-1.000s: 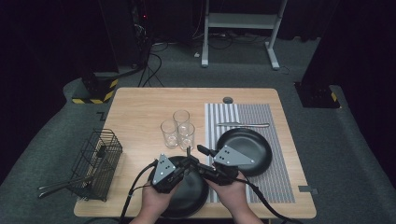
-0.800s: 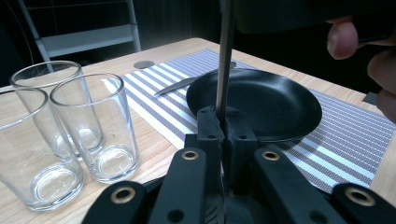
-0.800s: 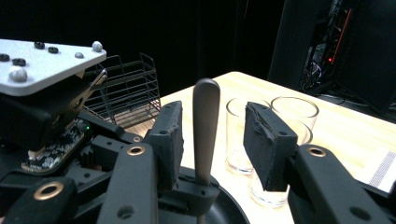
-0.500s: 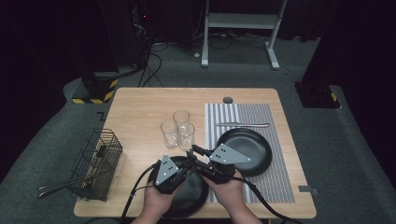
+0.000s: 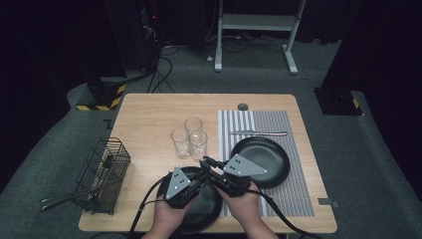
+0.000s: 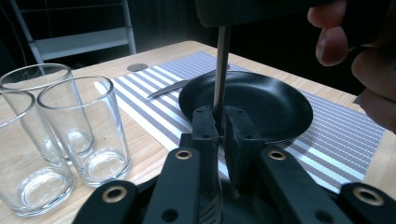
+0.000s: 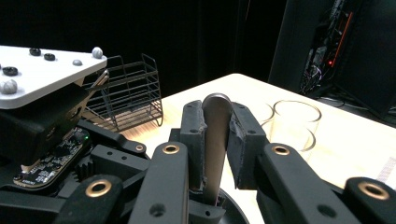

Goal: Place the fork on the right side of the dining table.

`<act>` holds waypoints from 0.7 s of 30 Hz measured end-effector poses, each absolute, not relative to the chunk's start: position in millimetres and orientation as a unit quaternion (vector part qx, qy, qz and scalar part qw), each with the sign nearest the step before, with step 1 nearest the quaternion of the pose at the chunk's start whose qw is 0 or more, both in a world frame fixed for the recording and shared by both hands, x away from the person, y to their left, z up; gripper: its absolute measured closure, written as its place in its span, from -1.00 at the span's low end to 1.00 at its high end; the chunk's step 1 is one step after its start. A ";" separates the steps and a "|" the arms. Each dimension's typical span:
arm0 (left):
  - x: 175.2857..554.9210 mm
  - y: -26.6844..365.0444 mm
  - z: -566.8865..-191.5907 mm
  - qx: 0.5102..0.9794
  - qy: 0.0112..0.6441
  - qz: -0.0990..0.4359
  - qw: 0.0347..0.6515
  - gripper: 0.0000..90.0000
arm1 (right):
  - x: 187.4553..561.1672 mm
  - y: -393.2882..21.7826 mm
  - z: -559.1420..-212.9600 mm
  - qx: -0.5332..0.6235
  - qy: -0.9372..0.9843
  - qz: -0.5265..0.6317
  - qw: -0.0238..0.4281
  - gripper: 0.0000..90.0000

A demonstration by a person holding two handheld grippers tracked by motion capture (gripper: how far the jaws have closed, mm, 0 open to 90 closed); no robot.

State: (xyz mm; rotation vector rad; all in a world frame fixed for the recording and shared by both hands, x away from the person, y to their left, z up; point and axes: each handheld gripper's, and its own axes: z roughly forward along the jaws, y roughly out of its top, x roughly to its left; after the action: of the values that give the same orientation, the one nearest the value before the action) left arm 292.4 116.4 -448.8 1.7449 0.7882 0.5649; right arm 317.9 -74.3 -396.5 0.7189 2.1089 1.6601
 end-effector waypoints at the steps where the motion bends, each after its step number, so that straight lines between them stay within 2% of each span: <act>1: 292.4 116.4 -448.8 0.735 0.332 0.238 0.542 0.81 | 317.9 -74.3 -396.5 0.254 0.747 0.588 0.181 0.72; 9: 286.7 123.8 -445.8 0.728 0.329 0.230 0.556 0.62 | 320.0 -81.1 -392.9 0.258 0.741 0.591 0.189 0.72; 21: 287.6 140.1 -449.9 0.719 0.351 0.238 0.550 0.59 | 321.7 -98.9 -388.2 0.273 0.731 0.591 0.205 0.72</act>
State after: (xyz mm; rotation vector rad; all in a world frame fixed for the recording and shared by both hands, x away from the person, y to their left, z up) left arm 287.6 140.1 -449.9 1.7022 0.8306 0.5630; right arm 321.7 -98.9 -388.2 0.7611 2.0384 1.6479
